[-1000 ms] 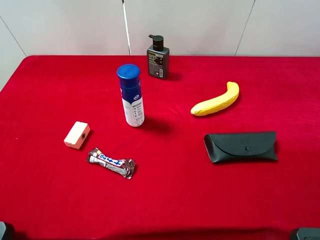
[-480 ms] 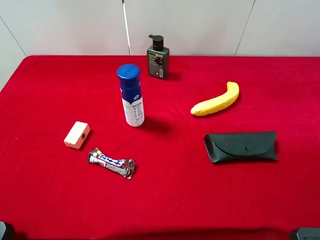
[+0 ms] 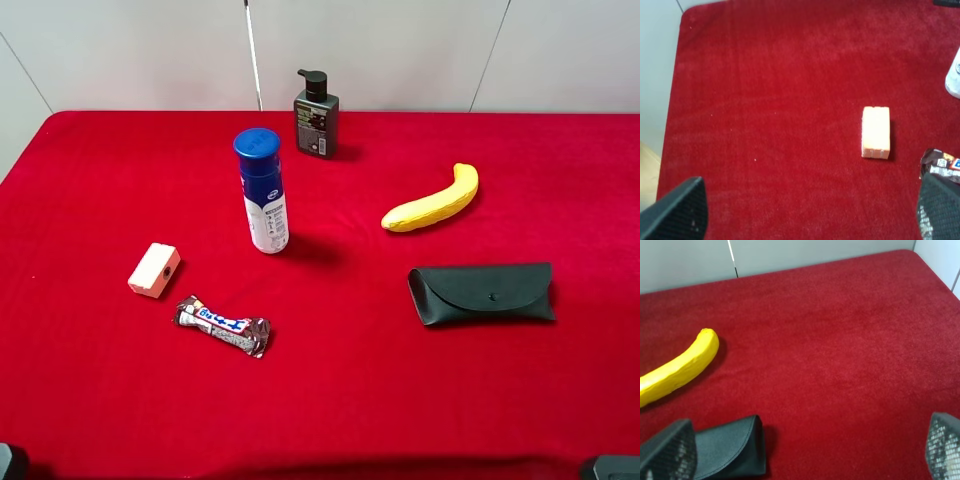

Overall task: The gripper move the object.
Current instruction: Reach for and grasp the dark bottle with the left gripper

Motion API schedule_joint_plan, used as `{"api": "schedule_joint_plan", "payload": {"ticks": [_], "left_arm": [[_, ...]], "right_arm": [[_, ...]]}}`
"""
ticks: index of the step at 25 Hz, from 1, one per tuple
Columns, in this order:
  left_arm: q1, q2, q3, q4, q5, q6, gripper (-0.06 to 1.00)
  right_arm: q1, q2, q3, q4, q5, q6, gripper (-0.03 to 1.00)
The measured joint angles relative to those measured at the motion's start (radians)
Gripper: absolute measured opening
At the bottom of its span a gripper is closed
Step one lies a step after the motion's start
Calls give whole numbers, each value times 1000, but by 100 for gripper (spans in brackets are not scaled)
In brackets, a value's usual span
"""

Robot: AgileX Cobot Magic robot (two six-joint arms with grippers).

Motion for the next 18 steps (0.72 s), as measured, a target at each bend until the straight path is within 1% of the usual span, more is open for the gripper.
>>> {"api": "schedule_joint_plan", "payload": {"ticks": [8,12,18], "left_arm": [[0,243,-65,-1,-70,4,82],[-2,350,-86,-39,-88,8,82],[-44,498,-148,-57,-118,35,82]], "right_arm": [[0,0,0,0,0,0,69],[0,0,0,0,0,0,69],[0,0,0,0,0,0,69]]}}
